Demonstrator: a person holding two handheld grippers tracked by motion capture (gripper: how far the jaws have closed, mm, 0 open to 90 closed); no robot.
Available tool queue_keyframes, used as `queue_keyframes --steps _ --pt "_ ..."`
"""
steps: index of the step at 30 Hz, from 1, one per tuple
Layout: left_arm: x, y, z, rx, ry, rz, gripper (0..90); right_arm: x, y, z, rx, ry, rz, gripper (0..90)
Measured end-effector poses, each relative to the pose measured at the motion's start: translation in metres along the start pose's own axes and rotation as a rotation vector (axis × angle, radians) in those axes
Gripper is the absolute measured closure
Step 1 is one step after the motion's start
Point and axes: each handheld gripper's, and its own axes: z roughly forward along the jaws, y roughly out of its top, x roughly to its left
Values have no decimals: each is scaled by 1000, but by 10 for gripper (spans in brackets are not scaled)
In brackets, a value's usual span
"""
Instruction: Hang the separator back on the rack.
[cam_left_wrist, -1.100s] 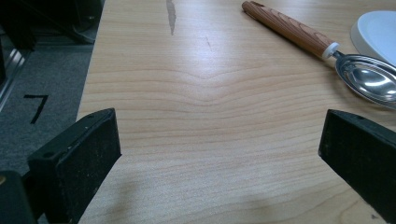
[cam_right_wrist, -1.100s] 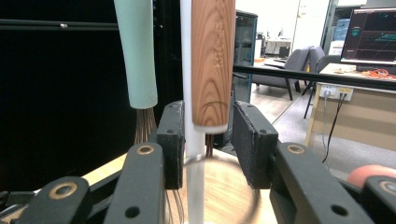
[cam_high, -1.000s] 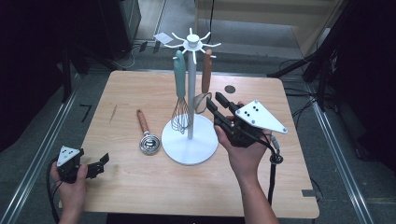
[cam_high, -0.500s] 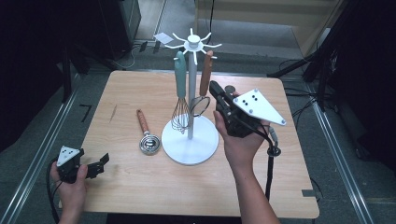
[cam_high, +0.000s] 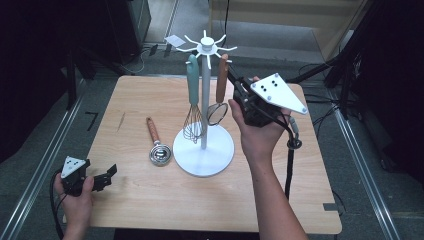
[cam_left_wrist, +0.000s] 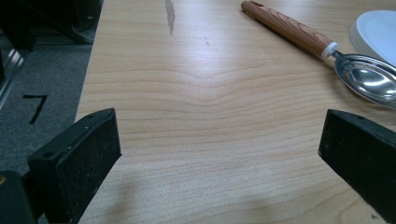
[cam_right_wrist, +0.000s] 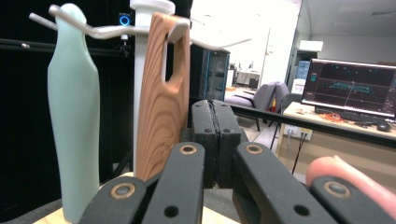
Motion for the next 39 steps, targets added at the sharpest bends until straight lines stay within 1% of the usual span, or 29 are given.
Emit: queue_keyframes --steps 2,4,6,9,10,13,20,31,34,39 --pt "0 0 0 1 1 2 0 -4 4 1 -20 4 0 900" --pt "0 0 0 2 1 2 0 -9 9 2 -37 2 10 900" --pt "0 0 0 2 0 4 0 -9 13 3 -42 14 6 900" --pt "0 0 0 3 0 6 0 -4 14 4 -48 34 -21 900" --pt "0 0 0 3 1 7 0 -2 14 4 -52 44 -25 900" --pt "0 0 0 4 -1 6 0 1 15 3 -59 47 -17 900" --pt "0 0 0 6 0 9 0 10 17 -4 -67 62 -41 900" --pt "-1 0 0 8 4 9 0 23 16 -9 -67 74 -38 900" --pt "-1 0 0 8 4 10 0 27 16 -11 -68 85 -37 900" --pt "-2 0 0 5 9 15 0 29 16 -10 -57 102 -42 900"
